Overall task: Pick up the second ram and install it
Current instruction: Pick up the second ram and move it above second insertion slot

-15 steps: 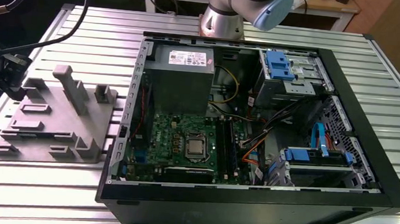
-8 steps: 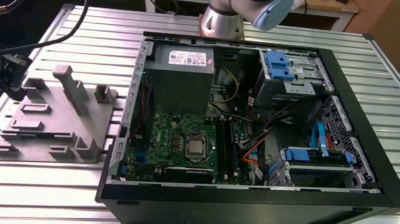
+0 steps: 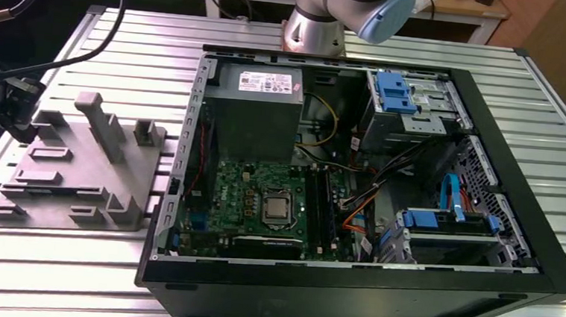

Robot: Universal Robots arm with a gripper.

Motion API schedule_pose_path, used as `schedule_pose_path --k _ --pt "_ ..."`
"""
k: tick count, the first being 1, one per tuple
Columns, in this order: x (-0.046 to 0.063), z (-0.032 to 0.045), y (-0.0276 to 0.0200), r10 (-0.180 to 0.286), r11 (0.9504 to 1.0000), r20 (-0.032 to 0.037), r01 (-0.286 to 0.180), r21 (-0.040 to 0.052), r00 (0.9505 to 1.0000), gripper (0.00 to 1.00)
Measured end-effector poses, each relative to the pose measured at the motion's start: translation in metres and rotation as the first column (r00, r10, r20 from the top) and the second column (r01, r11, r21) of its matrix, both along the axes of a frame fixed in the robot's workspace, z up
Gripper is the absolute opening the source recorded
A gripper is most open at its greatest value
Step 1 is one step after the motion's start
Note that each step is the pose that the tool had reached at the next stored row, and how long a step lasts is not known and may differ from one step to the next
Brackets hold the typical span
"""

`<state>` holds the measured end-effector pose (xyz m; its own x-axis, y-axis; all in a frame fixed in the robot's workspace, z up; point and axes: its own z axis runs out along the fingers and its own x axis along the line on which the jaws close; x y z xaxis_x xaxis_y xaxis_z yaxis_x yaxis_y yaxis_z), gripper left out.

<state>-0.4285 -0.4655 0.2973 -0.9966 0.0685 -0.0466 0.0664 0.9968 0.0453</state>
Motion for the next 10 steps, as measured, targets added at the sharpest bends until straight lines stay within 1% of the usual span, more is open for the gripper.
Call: schedule_pose_path --k 2,5,8,10 --pt "0.0000 -0.0005 0.0000 0.036 0.9994 0.0001 -0.036 0.0000 0.9994 0.07" --pt "0.0000 -0.0010 0.0000 0.091 0.9959 0.0000 -0.091 -0.0001 0.9959 0.07" --pt "0.0000 -0.0013 0.0000 0.144 0.9895 0.0000 -0.144 -0.0001 0.9895 0.07" --pt "0.0000 -0.0015 0.0000 0.181 0.9835 0.0000 -0.181 -0.0001 0.9835 0.07"
